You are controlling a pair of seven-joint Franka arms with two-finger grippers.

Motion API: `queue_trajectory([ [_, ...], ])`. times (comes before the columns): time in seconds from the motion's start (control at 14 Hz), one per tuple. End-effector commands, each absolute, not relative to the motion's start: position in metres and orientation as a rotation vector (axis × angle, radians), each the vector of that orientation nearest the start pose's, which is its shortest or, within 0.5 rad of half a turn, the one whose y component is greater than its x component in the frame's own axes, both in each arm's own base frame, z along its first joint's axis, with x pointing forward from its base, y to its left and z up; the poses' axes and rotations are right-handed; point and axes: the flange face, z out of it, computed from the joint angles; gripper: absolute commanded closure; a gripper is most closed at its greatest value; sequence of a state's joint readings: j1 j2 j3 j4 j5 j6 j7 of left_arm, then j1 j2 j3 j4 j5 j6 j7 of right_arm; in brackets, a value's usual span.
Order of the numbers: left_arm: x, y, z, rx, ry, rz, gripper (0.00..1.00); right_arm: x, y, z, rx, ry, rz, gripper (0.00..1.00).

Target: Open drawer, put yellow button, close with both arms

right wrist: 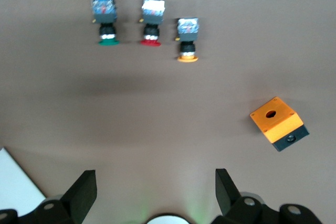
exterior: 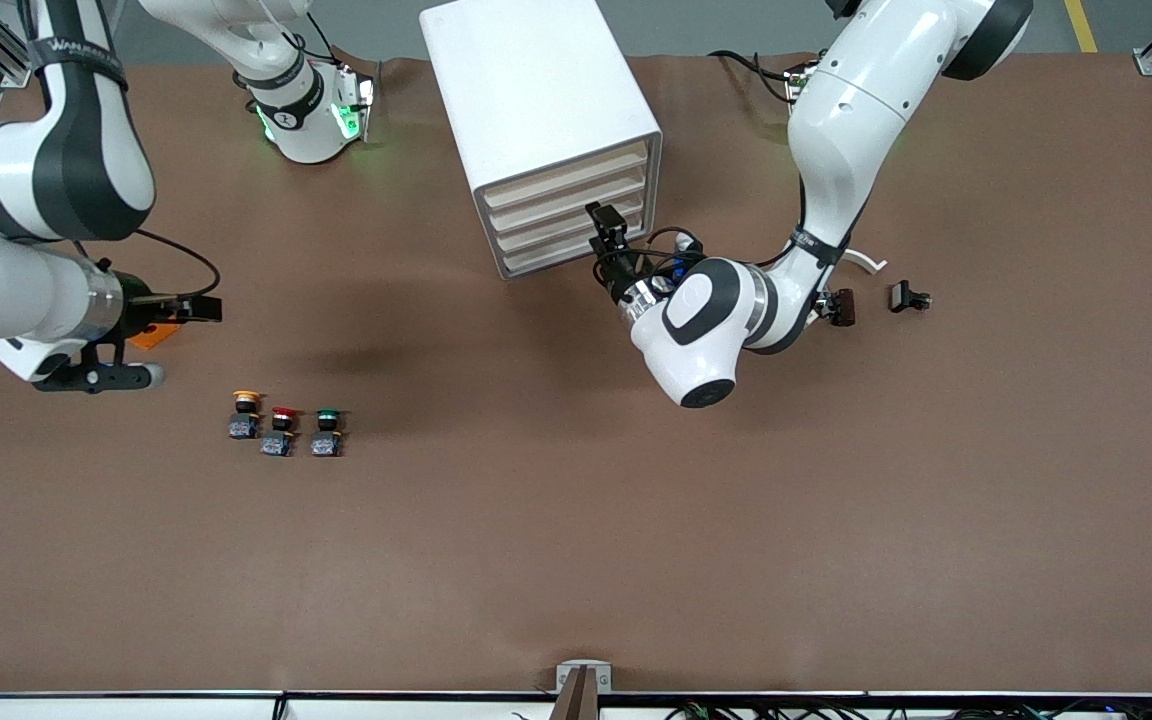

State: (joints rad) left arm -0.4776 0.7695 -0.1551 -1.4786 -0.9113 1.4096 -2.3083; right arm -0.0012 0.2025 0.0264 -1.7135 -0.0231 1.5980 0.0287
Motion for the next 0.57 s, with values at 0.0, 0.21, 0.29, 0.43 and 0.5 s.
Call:
queue_trajectory([
  [0.0, 0.461, -0.457, 0.250, -1.143, -1.738, 1.345, 0.40, 0.595, 0.009, 0.435, -3.120, -0.001, 0.465, 0.00],
  [0.21, 0.446, -0.474, 0.254, -1.107, -1.702, 1.365, 0.43, 0.611, 0.005, 0.417, -3.136, 0.005, 0.369, 0.00],
  [0.29, 0.438, -0.481, 0.254, -1.109, -1.690, 1.355, 0.44, 0.615, 0.005, 0.400, -3.134, 0.004, 0.388, 0.00],
  [0.43, 0.428, -0.489, 0.253, -1.103, -1.677, 1.337, 0.58, 0.619, 0.000, 0.379, -3.134, 0.013, 0.410, 0.00],
  [0.5, 0.422, -0.493, 0.252, -1.103, -1.668, 1.330, 0.60, 0.621, 0.003, 0.370, -3.134, 0.004, 0.420, 0.00],
])
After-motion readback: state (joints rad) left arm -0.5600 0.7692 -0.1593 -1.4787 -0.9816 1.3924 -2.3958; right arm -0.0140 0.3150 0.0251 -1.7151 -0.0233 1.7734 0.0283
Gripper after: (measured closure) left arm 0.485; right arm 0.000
